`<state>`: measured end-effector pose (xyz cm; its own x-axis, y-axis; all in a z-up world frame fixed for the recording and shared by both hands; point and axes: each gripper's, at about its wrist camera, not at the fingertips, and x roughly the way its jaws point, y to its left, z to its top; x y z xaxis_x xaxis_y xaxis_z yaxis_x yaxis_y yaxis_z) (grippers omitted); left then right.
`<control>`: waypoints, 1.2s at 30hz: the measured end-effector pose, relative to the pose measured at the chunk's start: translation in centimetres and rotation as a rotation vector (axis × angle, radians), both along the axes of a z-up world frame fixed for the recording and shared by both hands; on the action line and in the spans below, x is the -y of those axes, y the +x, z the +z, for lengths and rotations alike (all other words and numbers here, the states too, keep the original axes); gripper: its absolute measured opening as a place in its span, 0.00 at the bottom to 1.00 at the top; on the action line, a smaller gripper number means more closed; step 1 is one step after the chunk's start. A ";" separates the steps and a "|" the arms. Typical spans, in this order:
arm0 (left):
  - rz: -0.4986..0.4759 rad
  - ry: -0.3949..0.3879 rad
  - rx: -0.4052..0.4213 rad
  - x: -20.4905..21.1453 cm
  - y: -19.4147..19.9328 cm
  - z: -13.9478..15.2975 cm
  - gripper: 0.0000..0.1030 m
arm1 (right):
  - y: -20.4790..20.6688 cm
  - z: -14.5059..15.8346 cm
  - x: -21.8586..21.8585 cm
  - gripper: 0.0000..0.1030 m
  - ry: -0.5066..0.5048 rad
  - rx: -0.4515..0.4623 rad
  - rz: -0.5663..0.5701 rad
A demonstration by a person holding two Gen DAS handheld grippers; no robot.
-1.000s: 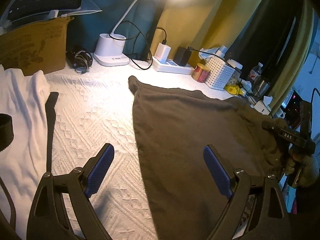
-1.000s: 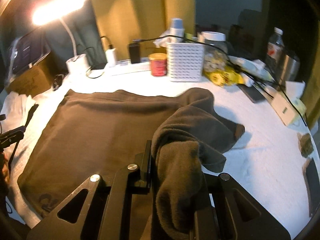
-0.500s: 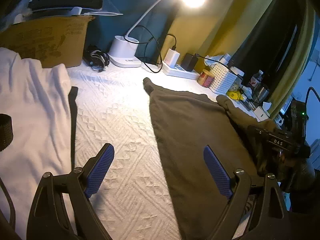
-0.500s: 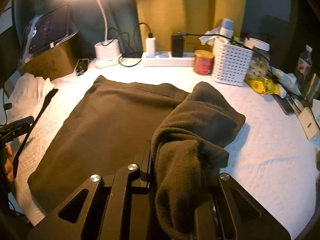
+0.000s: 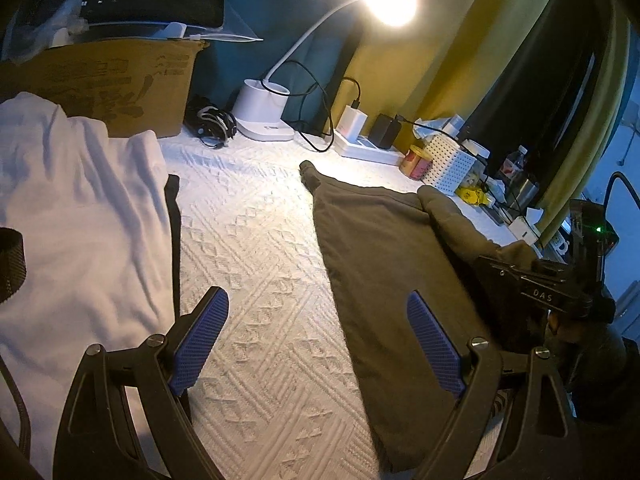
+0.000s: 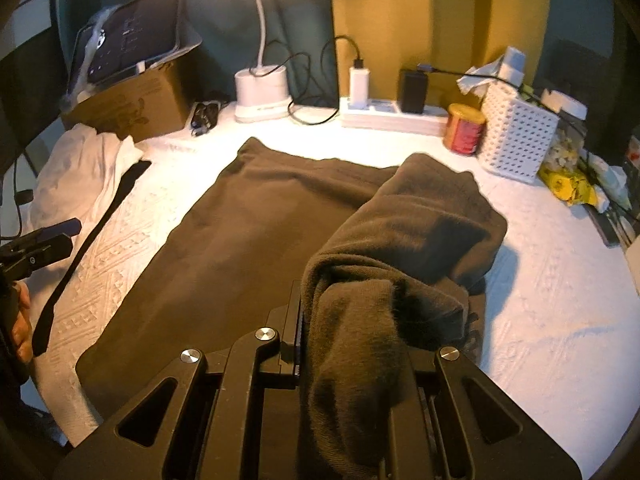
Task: Fold small clothes
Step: 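Lift and fold the held side over the shirt's middle with the right tool, then open the right tool and release the folded side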
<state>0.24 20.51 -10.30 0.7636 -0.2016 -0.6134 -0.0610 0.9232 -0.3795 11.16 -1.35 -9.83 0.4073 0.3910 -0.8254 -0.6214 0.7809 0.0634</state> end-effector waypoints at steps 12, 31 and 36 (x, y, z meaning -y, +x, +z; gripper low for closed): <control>0.011 0.012 0.001 0.2 -0.8 0.4 0.88 | -2.8 -0.8 -4.8 0.40 -0.038 -0.109 0.137; 0.005 0.088 0.022 2.8 0.5 2.8 0.87 | -8.3 2.6 -2.9 0.70 0.075 -0.108 0.348; -0.031 0.116 0.024 5.0 1.9 3.8 0.87 | -7.5 3.2 0.2 0.70 0.114 -0.093 0.303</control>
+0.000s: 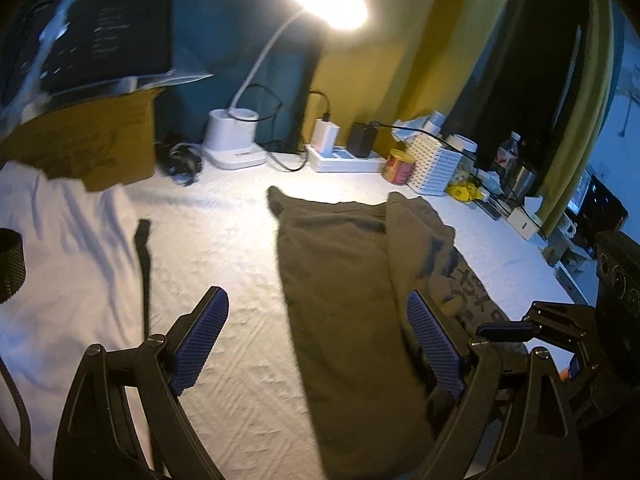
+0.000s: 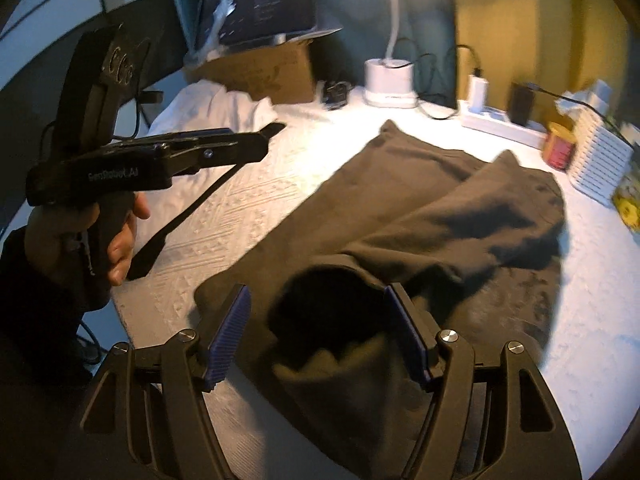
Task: Fold small clothes
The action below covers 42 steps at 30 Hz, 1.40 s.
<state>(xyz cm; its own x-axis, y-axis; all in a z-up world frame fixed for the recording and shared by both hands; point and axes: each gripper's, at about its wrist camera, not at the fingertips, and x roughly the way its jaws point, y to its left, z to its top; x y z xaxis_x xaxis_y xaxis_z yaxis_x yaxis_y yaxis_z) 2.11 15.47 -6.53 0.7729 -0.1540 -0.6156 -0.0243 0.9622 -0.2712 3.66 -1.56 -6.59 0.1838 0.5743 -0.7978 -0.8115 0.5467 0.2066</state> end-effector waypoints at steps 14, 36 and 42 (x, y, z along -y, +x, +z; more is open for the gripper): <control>-0.190 0.127 -0.092 9.3 7.4 0.3 0.87 | 6.0 -0.7 10.1 0.70 0.036 0.022 -0.232; -0.516 0.632 -0.227 20.3 18.3 -5.4 0.07 | 14.0 -4.7 18.0 0.70 0.055 -0.020 -0.445; -0.390 0.543 -0.102 15.5 17.3 -2.3 0.02 | 15.4 -5.1 16.3 0.70 0.030 -0.021 -0.436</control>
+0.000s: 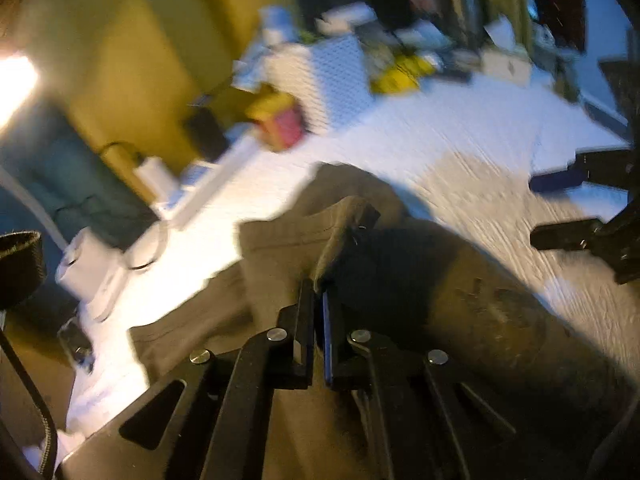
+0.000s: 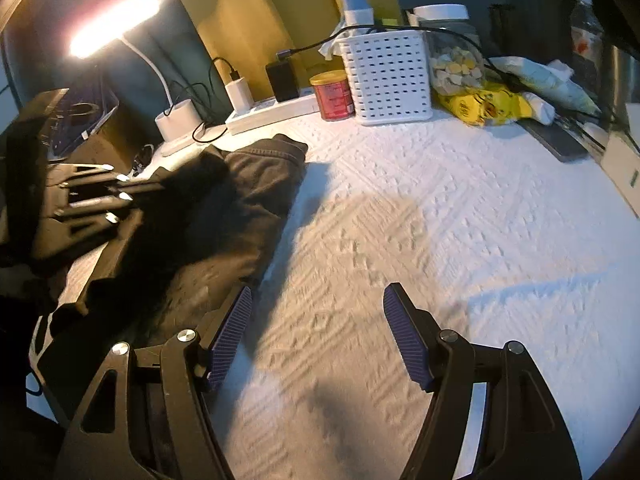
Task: Fold small clothes
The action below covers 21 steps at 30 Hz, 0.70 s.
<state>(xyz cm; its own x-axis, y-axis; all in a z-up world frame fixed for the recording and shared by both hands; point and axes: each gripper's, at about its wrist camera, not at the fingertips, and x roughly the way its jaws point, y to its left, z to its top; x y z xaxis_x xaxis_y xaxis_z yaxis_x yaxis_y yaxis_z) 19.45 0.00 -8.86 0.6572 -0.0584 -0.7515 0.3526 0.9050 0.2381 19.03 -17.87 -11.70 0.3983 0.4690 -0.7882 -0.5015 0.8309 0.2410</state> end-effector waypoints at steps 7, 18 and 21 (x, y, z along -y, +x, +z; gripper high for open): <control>0.190 -0.147 0.084 -8.2 -0.5 1.2 0.01 | 2.8 0.5 -4.1 0.70 -0.035 0.010 0.036; 0.296 -0.291 0.060 -15.8 -0.5 -0.7 0.01 | 9.1 -2.4 -8.8 0.70 0.011 -0.037 0.034; 0.307 -0.333 0.008 -17.1 0.2 -1.8 0.01 | 9.8 -2.9 -10.4 0.69 0.002 -0.038 0.052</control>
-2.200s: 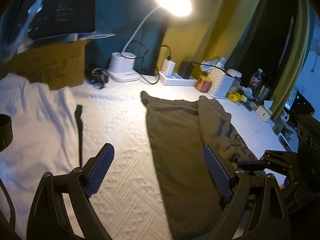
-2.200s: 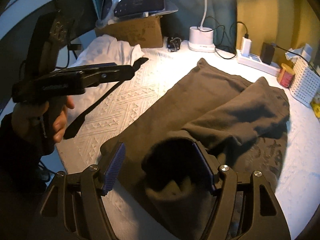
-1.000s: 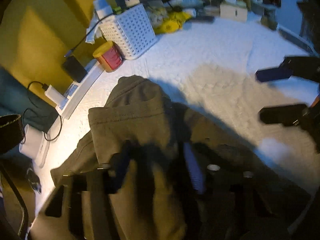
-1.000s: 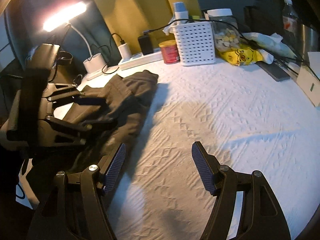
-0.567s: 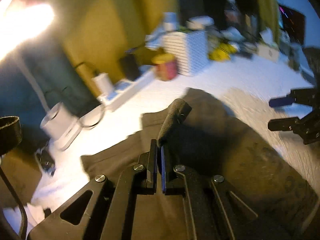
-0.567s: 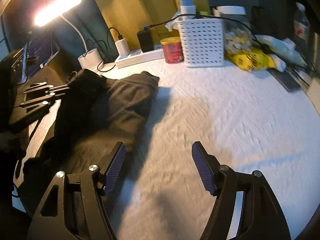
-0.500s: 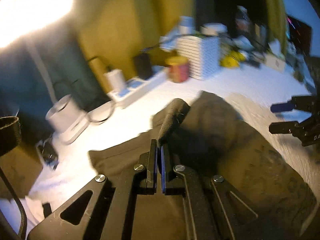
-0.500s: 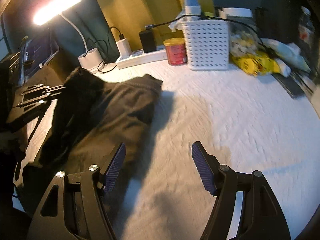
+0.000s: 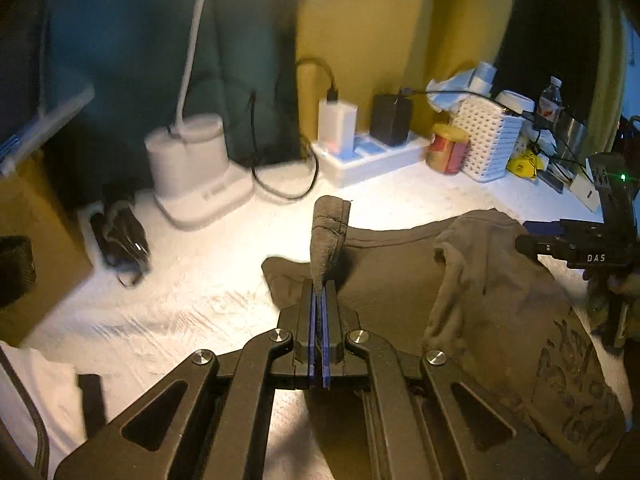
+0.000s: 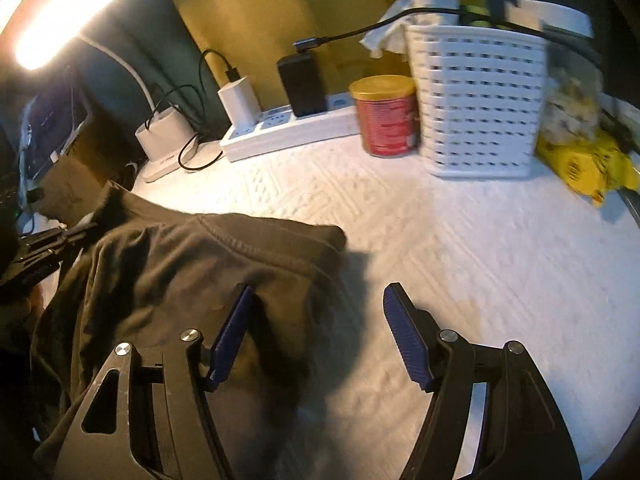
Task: Fold small clothes
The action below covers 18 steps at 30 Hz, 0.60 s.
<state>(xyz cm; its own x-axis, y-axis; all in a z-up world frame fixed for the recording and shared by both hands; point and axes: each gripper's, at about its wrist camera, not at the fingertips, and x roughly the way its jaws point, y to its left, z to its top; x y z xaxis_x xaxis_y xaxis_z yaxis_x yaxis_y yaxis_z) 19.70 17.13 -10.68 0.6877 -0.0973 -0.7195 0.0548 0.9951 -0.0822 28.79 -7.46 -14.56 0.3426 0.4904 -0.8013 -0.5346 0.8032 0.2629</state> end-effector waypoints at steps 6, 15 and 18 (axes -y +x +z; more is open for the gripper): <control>0.003 -0.045 -0.059 -0.8 1.0 -2.2 0.01 | 0.5 -0.1 -1.7 0.46 -0.016 -0.004 0.027; 0.023 -0.032 -0.082 -0.9 0.7 -2.1 0.02 | 0.3 0.0 -2.2 0.43 -0.036 0.012 0.012; 0.043 -0.016 -0.102 -0.9 0.6 -2.2 0.03 | -0.1 0.2 -2.0 0.43 -0.049 0.029 -0.018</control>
<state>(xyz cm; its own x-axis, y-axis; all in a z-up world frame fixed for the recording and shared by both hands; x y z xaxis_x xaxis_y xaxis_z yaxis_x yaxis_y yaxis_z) 20.34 18.04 -12.93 0.6147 -0.0809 -0.7846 0.0023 0.9949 -0.1008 28.72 -5.49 -14.32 0.3741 0.4444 -0.8140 -0.5268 0.8242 0.2078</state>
